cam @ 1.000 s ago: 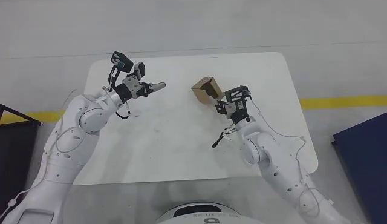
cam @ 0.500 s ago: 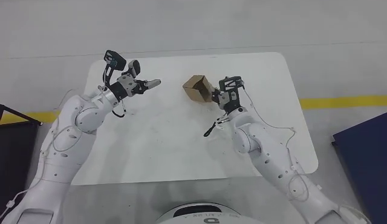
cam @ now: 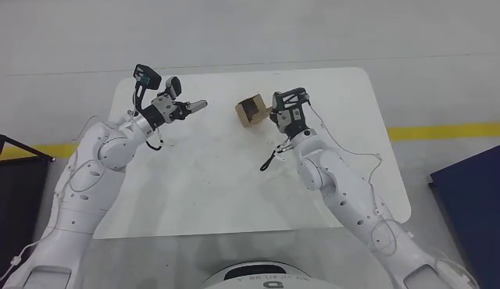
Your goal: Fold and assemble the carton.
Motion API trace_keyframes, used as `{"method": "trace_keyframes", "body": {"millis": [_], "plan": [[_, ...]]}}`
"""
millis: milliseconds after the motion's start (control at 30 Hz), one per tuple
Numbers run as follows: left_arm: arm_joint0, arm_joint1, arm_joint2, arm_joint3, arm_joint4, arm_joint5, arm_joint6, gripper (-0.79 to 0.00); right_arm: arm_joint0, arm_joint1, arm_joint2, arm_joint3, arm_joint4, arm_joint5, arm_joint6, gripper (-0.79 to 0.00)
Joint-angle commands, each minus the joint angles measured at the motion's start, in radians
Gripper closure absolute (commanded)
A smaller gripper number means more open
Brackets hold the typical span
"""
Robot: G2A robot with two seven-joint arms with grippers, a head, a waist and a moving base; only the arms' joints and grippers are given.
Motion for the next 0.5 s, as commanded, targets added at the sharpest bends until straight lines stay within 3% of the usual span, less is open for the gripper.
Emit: {"method": "trace_keyframes", "body": {"millis": [0, 200, 233, 267, 300, 333, 467], "plan": [[-0.003, -0.002, 0.003, 0.008, -0.003, -0.001, 0.002, -0.785, 0.008, -0.003, -0.002, -0.002, 0.001, -0.006, 0.004, 0.000], [-0.006, -0.006, 0.003, 0.027, -0.009, 0.010, 0.014, -0.785, 0.017, -0.008, 0.019, -0.011, -0.012, -0.015, 0.020, 0.000], [-0.006, -0.006, 0.003, 0.028, -0.009, 0.010, 0.015, -0.785, 0.016, -0.008, 0.021, -0.015, -0.016, -0.017, 0.021, -0.074], [-0.006, -0.007, 0.002, 0.029, -0.008, 0.011, 0.016, -0.785, 0.015, -0.010, 0.021, -0.018, -0.015, -0.020, 0.023, -0.292], [-0.006, -0.007, 0.002, 0.030, -0.007, 0.012, 0.017, -0.785, 0.017, -0.011, 0.017, -0.014, -0.017, -0.025, 0.028, -0.714], [-0.006, -0.008, 0.001, 0.031, -0.005, 0.012, 0.019, -0.785, 0.023, -0.014, 0.012, -0.007, -0.022, -0.031, 0.033, -0.785], [-0.014, -0.010, 0.004, 0.038, -0.003, 0.015, 0.021, -0.785, 0.066, -0.030, -0.026, 0.065, -0.028, -0.050, 0.037, -0.785]]}}
